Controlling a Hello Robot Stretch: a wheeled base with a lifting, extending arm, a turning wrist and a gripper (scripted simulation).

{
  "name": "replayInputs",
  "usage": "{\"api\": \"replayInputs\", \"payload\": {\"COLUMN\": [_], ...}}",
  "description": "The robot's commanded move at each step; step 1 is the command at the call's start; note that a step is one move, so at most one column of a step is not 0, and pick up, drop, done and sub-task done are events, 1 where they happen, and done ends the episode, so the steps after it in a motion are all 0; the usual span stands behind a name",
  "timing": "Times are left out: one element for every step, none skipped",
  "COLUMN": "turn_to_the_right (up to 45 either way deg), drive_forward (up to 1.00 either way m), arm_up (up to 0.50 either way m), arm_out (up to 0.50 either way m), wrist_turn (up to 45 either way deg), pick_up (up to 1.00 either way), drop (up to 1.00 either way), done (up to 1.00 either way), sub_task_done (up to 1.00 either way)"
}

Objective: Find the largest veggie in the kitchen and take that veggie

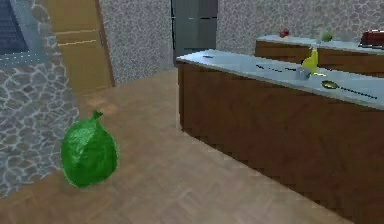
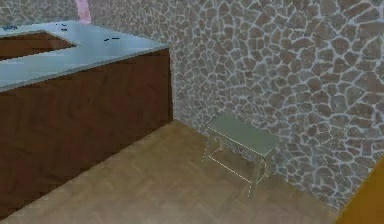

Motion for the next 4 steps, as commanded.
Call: {"api": "replayInputs", "payload": {"turn_to_the_right": [0.0, 0.0, -30.0, 0.0], "drive_forward": [1.0, 0.25, 0.0, 0.95], "arm_up": [0.0, 0.0, 0.0, 0.0], "arm_out": [0.0, 0.0, 0.0, 0.0], "wrist_turn": [0.0, 0.0, 0.0, 0.0], "pick_up": [0.0, 0.0, 0.0, 0.0], "drop": [0.0, 0.0, 0.0, 0.0], "done": [0.0, 0.0, 0.0, 0.0], "sub_task_done": [0.0, 0.0, 0.0, 0.0]}}
